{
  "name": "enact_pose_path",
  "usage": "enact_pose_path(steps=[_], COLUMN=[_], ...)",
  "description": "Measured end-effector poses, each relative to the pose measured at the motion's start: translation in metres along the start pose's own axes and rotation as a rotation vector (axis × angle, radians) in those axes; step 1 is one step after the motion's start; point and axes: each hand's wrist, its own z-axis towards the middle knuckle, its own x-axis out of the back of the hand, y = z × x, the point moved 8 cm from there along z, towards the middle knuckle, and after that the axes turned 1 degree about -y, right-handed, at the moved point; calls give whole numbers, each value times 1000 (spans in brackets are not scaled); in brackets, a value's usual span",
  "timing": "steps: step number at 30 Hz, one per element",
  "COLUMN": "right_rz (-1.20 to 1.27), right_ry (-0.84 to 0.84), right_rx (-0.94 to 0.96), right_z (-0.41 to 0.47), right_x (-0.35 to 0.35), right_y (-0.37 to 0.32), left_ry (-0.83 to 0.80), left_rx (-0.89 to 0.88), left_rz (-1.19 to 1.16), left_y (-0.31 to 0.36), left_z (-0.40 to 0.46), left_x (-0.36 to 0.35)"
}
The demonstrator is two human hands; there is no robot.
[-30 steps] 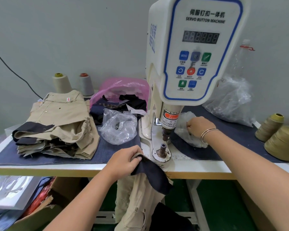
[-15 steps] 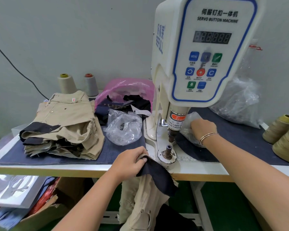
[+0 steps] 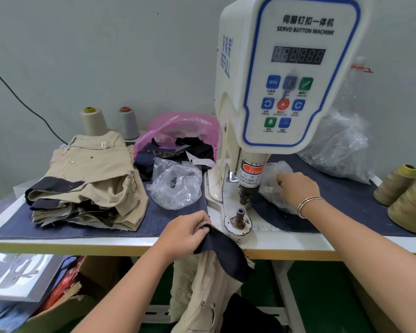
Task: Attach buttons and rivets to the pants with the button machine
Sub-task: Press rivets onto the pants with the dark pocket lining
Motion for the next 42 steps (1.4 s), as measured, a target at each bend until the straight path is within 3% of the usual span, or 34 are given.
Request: enact_pose_path(steps=[5, 9, 11, 14, 17, 32, 42], right_rz=[494, 1033, 1336, 1633, 1861, 2285, 2358], right_ry=[122, 264, 97, -320, -439, -747, -699], right_rx=[-70, -213, -248, -269, -332, -590, -590], right_z=[-17, -52, -78, -114, -124, -138, -139], right_x=[9, 33, 20, -12, -22, -25, -15], right_y=[21, 26, 2, -52, -76, -105, -107], left_ry=[3, 7, 5, 4, 10, 2, 12], left_rx=[5, -2, -4, -5, -8, 6, 9], left_rz=[0, 5, 1, -2, 1, -2, 5], left_y=[0, 1, 0, 0, 0, -1, -4], left_z=[-1, -1, -1, -1, -1, -1, 0], left_x=[0, 1, 0, 0, 0, 0, 0])
